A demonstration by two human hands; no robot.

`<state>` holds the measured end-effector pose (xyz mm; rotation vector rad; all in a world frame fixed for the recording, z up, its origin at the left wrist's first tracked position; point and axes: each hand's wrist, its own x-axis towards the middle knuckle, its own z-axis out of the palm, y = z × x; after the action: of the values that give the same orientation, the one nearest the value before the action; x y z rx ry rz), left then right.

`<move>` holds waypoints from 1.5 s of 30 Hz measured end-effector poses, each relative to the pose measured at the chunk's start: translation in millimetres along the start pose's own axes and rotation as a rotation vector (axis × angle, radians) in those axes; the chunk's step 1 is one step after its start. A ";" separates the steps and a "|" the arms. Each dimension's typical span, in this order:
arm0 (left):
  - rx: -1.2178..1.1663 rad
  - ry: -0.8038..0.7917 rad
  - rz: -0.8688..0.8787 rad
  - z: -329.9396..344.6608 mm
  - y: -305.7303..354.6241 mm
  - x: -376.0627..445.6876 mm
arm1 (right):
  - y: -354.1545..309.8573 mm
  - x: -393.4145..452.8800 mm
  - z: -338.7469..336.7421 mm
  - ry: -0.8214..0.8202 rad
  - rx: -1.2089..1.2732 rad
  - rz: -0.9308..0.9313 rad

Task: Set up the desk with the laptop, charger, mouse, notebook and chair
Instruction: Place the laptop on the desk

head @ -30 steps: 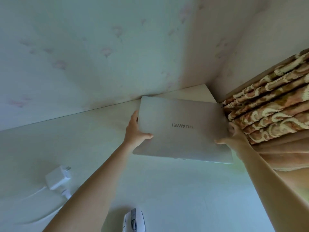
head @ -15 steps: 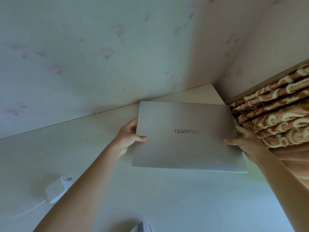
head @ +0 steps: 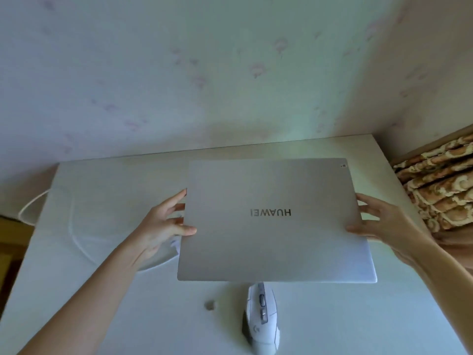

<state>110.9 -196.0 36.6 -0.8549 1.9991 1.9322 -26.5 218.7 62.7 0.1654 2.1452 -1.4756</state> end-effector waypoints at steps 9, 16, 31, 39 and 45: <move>-0.020 0.215 -0.059 -103.1 -74.0 -140.6 | 12.0 -70.6 128.1 -0.169 -0.038 -0.054; -0.011 0.260 -0.136 -172.1 -137.3 -205.6 | 35.8 -124.4 218.7 -0.203 -0.091 -0.045; 0.017 0.201 -0.151 -275.8 -225.9 -218.2 | 79.6 -178.1 363.6 -0.047 -0.078 0.037; 0.036 0.155 -0.154 -280.7 -241.8 -211.9 | 97.9 -188.3 379.6 0.014 -0.068 0.108; 0.022 0.212 -0.075 -280.9 -230.7 -215.9 | 87.3 -193.8 384.4 0.017 -0.074 0.114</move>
<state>475.1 -405.6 -9.4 -1.1554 2.0650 1.8431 307.4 -55.0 -18.4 0.2706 2.1628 -1.3331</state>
